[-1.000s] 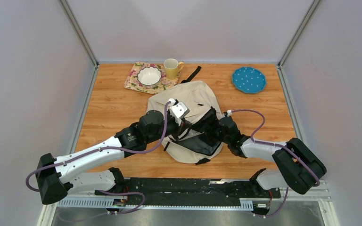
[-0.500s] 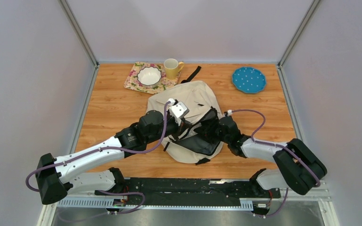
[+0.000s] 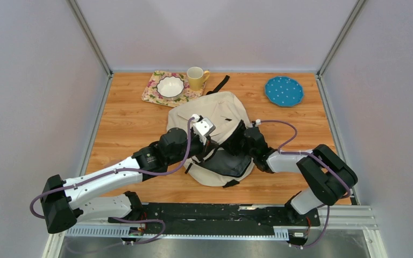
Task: Pack the student bag
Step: Place the book in the student bag, then adjust the student bag at the center of the board.
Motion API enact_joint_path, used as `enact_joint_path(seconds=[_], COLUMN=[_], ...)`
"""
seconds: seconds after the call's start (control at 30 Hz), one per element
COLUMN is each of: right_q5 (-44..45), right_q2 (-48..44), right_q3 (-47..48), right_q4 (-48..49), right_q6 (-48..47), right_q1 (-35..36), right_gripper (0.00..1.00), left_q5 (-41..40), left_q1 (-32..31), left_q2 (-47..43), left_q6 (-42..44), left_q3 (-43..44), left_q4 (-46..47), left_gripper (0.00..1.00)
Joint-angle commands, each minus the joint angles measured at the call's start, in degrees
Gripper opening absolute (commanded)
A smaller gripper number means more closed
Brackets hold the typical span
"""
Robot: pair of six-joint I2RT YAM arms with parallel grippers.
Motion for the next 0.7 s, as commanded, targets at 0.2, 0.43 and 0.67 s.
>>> enact_joint_path(seconds=[0.2, 0.43, 0.67], right_q5=[9.61, 19.73, 25.1], right_q2=[-28.08, -55.85, -72.14], right_q3=[-2.23, -5.57, -8.12], right_q4=[-28.11, -61.84, -76.3], right_q6=[-17.48, -21.98, -17.67], right_q1=[1.48, 2.53, 2.53], right_gripper=[0.64, 0.64, 0.7], left_q5=[1.89, 1.9, 4.27], left_q1=[-0.17, -0.17, -0.08], left_q2=[-1.87, -1.51, -2.47], left_q6=[-3.13, -2.61, -5.07], left_q3=[-3.17, -4.49, -4.14], left_q4=[2.52, -1.44, -6.62], left_gripper=[0.0, 0.08, 0.49])
